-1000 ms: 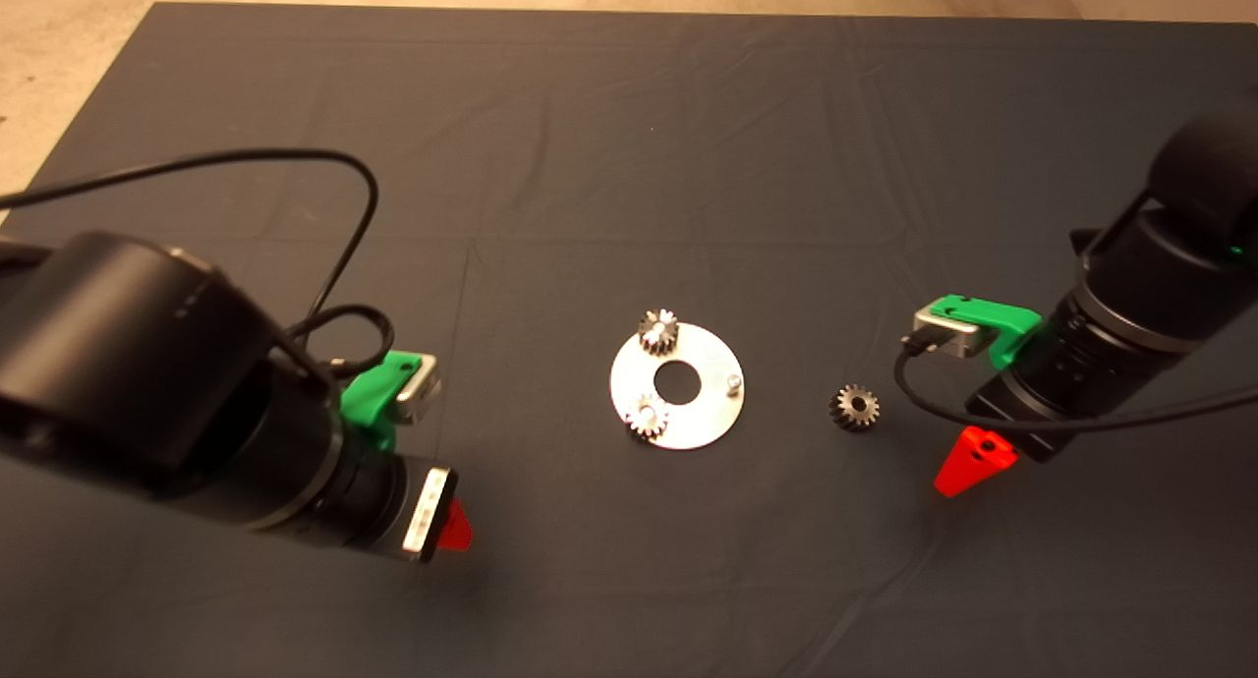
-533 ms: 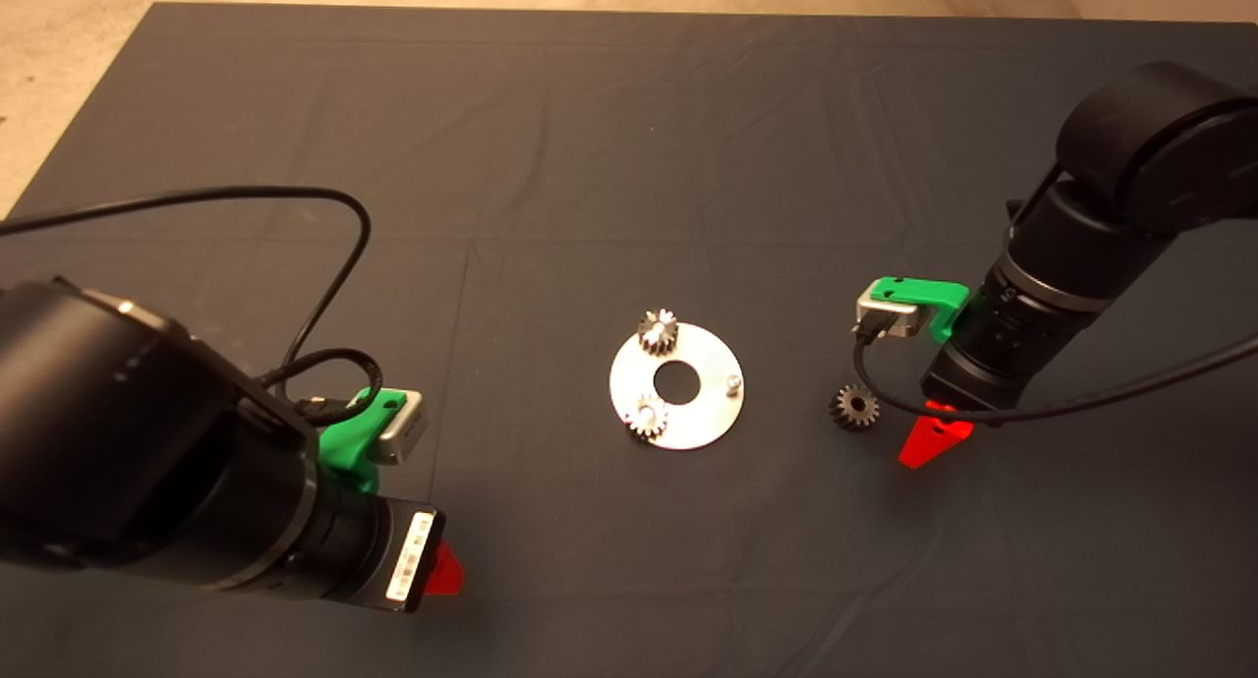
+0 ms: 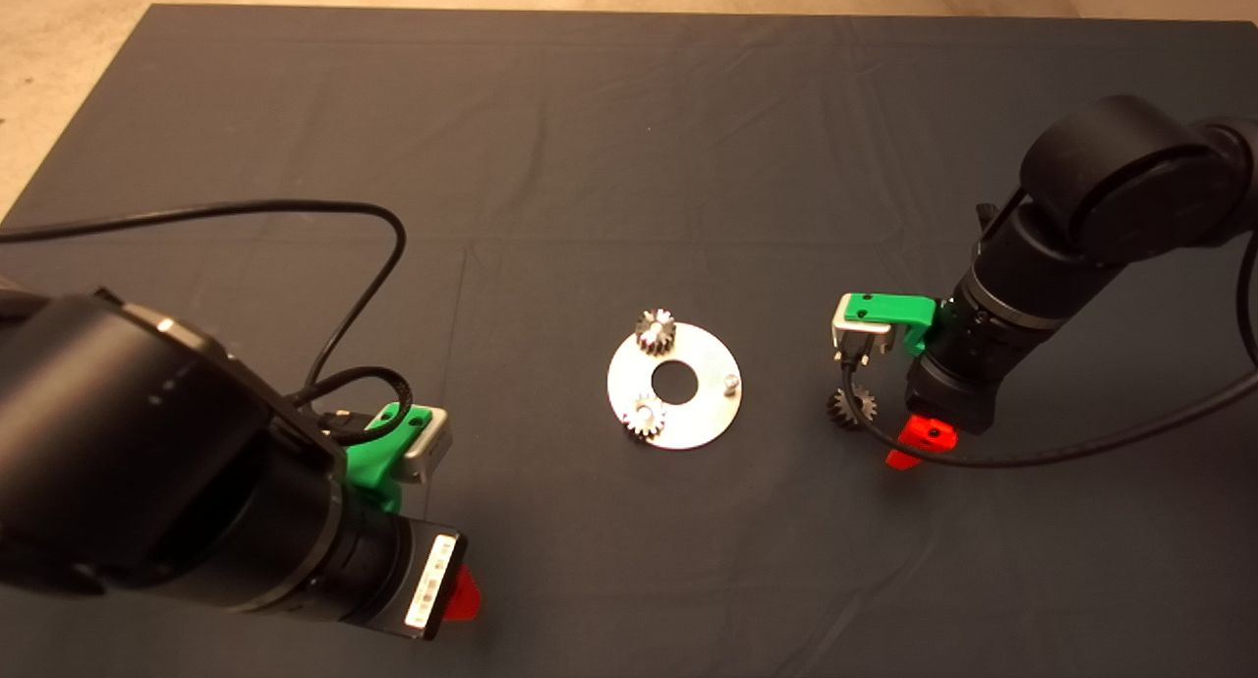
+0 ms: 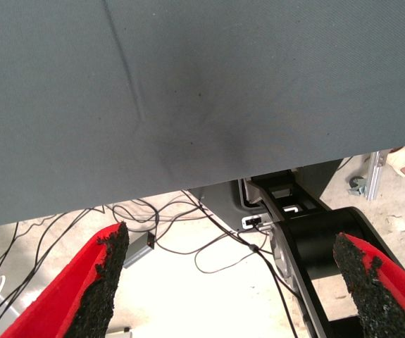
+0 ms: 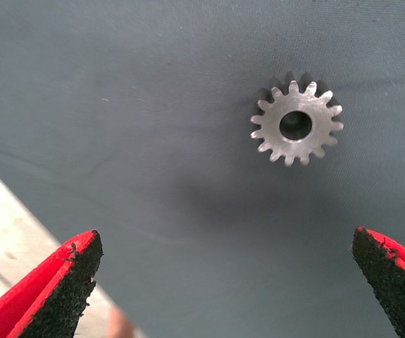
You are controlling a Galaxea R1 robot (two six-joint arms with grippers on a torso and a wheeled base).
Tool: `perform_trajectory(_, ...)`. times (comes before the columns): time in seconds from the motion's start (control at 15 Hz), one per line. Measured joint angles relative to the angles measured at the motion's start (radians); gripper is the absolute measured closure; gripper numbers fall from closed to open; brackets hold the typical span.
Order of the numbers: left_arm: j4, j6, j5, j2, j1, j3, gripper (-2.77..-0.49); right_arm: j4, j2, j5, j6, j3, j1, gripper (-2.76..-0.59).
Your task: Install three planetary gears onto the carrier pins
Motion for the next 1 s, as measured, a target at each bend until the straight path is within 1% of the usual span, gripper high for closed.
perform_trajectory(0.07, 0.000, -0.001, 0.000, 0.000, 0.000, 0.000, -2.04, -0.025, 0.000, 0.000, -0.013, 0.001, -0.015, -2.65)
perform_trajectory(0.13, -0.001, -0.003, 0.000, 0.000, 0.000, 0.000, -2.04, -0.065, 0.000, 0.000, -0.023, 0.003, -0.029, -2.64)
perform_trajectory(0.2, -0.003, -0.004, 0.000, -0.001, 0.000, 0.000, -2.04, -0.123, 0.000, 0.001, -0.033, 0.006, -0.044, -2.65)
perform_trajectory(0.27, -0.004, -0.007, 0.000, -0.001, 0.000, 0.000, -2.04, -0.169, 0.000, 0.001, -0.045, 0.006, -0.053, -2.64)
perform_trajectory(0.33, -0.004, -0.008, 0.000, -0.001, 0.000, 0.000, -2.04, -0.205, 0.000, 0.001, -0.051, 0.007, -0.059, -2.65)
perform_trajectory(0.47, -0.004, -0.010, 0.000, -0.001, 0.000, 0.000, -2.04, -0.236, -0.003, 0.000, -0.062, 0.010, -0.070, -2.64)
perform_trajectory(0.6, -0.004, -0.010, 0.000, -0.003, 0.000, 0.000, -2.04, -0.263, -0.003, 0.001, -0.069, 0.013, -0.078, -2.65)
perform_trajectory(0.73, -0.005, -0.010, 0.000, -0.003, 0.000, 0.000, -2.04, -0.279, -0.003, 0.001, -0.072, 0.014, -0.082, -2.65)
perform_trajectory(0.87, -0.005, -0.010, 0.000, -0.003, 0.000, 0.000, -2.04, -0.284, -0.003, 0.001, -0.072, 0.013, -0.083, -2.65)
perform_trajectory(1.0, -0.007, -0.010, 0.000, -0.003, 0.000, 0.000, -2.04, -0.290, -0.002, 0.001, -0.073, 0.013, -0.090, -2.64)
